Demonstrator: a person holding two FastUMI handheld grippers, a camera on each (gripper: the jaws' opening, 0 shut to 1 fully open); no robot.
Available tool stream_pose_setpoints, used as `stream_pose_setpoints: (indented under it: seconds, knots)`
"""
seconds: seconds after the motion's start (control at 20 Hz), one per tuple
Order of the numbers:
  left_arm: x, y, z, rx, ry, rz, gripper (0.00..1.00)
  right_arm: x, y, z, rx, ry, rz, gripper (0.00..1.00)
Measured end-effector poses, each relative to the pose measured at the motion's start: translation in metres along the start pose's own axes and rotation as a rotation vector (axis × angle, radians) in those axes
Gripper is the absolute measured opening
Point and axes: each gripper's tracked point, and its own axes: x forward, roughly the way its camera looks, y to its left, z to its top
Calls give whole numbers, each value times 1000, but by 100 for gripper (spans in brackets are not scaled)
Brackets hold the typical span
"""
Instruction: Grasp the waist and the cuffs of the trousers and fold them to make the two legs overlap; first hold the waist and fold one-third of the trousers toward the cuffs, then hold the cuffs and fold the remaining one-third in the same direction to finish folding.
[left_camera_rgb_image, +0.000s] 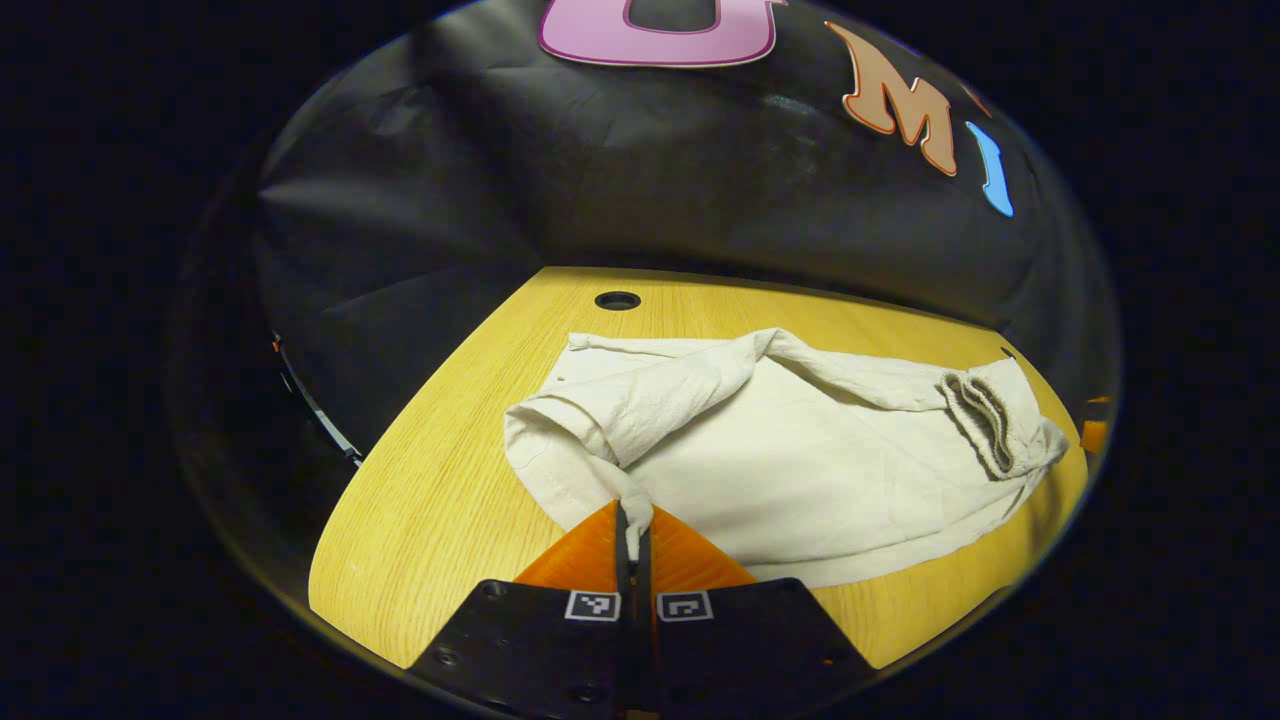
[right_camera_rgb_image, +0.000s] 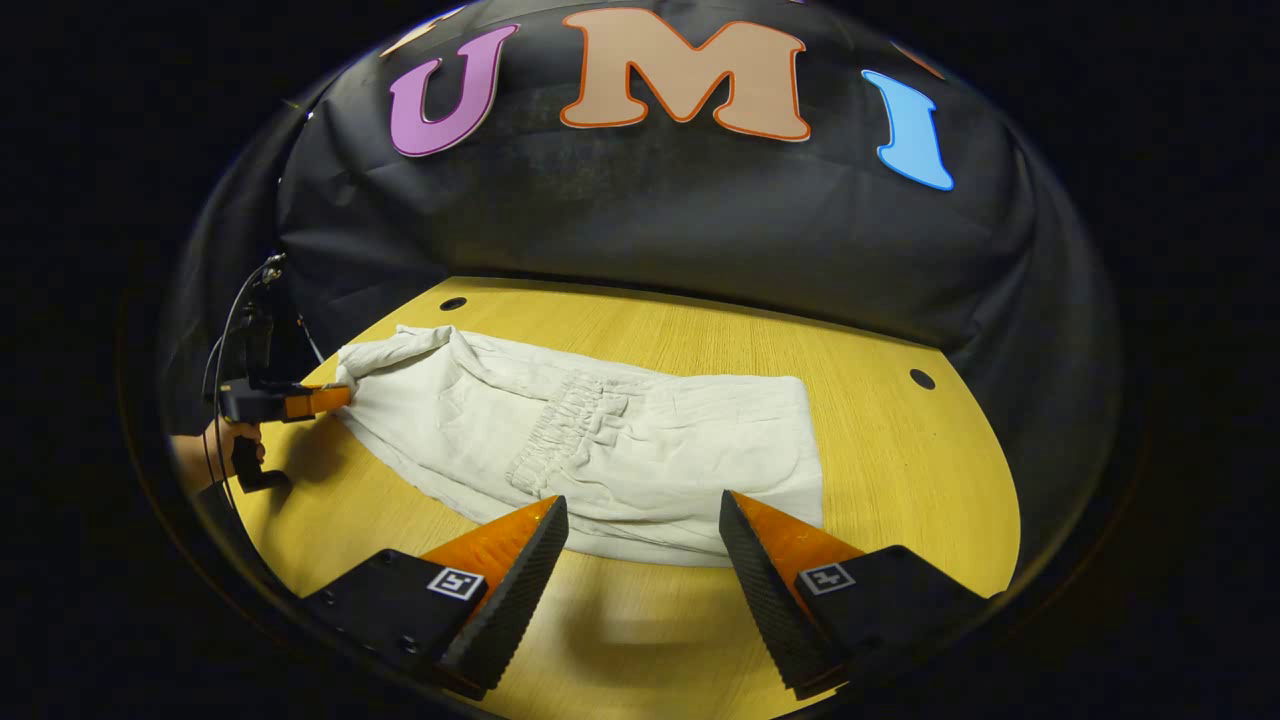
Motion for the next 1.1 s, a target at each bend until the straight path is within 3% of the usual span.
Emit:
stream_pose_setpoints:
  seconds: [0.2,0.55,1.1]
  knots:
    - [-9,-7,29,-127,-49,-1,0,-8,-15,4,-6,-37,13,98]
    - [-43,-55,90,-78,-161,2,0,-20,-51,5,50,-76,64,98]
    - [-72,-171,151,-18,-257,-127,0,-50,-103,-6,102,-122,58,97]
